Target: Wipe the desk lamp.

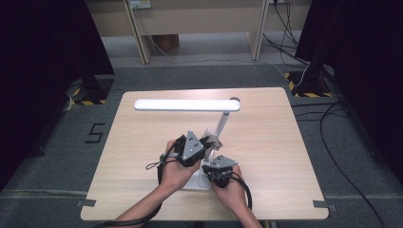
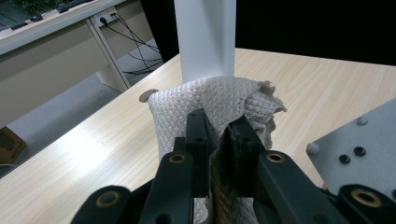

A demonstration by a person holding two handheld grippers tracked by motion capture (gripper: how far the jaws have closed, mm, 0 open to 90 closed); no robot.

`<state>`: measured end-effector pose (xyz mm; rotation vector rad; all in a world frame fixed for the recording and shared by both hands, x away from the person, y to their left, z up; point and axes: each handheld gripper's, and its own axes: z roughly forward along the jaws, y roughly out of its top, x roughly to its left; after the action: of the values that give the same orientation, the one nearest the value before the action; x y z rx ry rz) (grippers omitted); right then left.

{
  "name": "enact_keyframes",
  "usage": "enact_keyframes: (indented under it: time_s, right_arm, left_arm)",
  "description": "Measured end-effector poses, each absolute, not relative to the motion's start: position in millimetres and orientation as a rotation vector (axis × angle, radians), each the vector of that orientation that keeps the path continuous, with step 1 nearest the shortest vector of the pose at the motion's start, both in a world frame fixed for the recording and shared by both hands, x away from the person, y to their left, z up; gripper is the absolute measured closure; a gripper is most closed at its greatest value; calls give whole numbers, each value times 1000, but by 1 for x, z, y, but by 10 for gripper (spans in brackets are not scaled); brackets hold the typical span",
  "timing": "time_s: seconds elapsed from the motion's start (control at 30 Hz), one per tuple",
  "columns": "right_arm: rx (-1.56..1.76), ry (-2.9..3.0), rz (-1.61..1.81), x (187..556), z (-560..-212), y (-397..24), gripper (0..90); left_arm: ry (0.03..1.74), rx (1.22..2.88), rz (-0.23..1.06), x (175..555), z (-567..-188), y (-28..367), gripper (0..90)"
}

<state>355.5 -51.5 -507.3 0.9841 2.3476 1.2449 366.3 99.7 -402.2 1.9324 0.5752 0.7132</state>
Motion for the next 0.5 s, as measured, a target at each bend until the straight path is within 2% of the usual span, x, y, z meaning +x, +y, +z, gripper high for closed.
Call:
enact_keyframes:
  time_s: [0.5]
  right_arm:
    - [983,2347,1245,355,-507,-52,900]
  left_arm:
    - [589,1963,702,368,-418,103,800]
